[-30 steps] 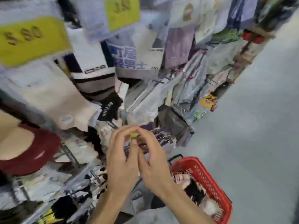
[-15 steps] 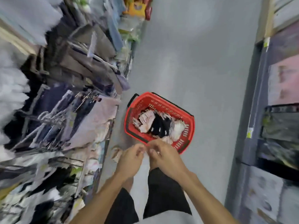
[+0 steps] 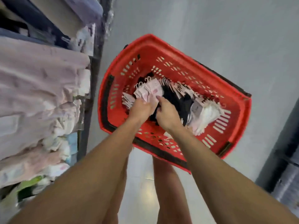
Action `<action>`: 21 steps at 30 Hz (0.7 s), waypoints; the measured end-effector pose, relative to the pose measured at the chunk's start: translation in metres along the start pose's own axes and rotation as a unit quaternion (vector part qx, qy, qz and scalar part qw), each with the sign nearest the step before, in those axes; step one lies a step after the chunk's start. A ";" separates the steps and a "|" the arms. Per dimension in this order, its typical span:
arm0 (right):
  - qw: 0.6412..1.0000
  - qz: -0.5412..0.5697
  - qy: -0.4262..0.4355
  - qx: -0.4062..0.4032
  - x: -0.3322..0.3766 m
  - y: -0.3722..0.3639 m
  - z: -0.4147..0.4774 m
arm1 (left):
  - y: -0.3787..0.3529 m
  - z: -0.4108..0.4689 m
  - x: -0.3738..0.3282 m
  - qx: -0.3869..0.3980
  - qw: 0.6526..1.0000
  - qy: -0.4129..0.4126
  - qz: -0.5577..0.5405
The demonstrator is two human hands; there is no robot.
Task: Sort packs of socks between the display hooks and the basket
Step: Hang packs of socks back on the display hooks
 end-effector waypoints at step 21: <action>0.988 0.148 -0.026 0.025 -0.043 -0.025 0.051 | -0.043 0.113 0.032 -0.107 0.976 0.070 -0.177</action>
Point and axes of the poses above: each hand's wrist, its own z-axis towards the middle knuckle, its own y-axis out of the back of the hand, x = y × z, the point moved 5 cm from there along z, towards the middle knuckle, and after that the axes turned 3 degrees about -x, right-handed, at the moved point
